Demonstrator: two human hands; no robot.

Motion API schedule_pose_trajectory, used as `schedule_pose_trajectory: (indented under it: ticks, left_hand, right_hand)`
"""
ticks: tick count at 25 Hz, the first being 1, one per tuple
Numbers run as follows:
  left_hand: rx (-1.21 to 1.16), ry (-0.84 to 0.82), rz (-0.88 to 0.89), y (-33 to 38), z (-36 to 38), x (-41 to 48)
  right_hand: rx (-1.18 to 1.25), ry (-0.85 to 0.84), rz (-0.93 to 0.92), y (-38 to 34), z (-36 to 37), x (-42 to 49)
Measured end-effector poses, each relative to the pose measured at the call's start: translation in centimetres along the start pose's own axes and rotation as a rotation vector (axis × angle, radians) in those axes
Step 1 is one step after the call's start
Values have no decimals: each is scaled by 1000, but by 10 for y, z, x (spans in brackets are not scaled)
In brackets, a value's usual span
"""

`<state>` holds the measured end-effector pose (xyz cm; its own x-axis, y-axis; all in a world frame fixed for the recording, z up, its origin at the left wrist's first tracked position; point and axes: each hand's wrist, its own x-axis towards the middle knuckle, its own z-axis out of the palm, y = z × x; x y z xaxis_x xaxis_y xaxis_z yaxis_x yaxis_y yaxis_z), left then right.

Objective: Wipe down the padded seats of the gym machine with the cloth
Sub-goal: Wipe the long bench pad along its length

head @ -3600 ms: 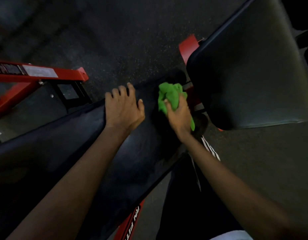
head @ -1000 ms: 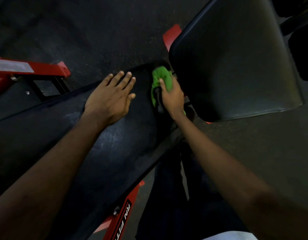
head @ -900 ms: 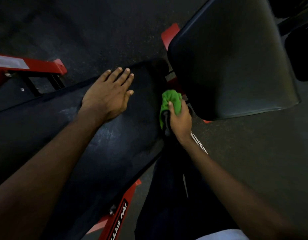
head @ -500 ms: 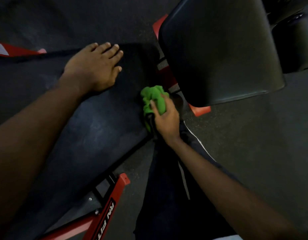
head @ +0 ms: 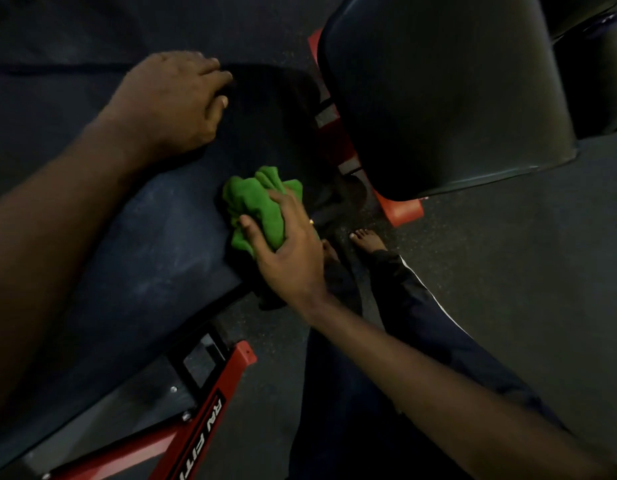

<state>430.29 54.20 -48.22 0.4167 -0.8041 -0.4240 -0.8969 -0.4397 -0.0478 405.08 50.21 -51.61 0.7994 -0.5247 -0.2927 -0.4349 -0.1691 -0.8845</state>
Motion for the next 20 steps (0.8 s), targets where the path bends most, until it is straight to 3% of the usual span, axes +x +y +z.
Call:
schedule_pose_trajectory:
  ticks: [2, 6, 10, 12, 16, 20]
  left_hand:
    - [25, 47, -98, -4, -14, -39]
    - [66, 79, -345, -13, -23, -130]
    - [134, 118, -341, 3, -24, -142]
    - [163, 141, -313, 3, -25, -143]
    - [176, 130, -311, 3, -22, -144]
    - [171, 202, -299, 0, -20, -146]
  right_hand:
    - [19, 18, -62, 18, -8, 13]
    - [-49, 34, 146, 65, -34, 56]
    - [-95, 72, 383, 85, -51, 92]
    - [-112, 119, 398, 80, -49, 91]
    - [-56, -14, 146, 13, -20, 20]
    - [67, -191, -373, -40, 6, -44]
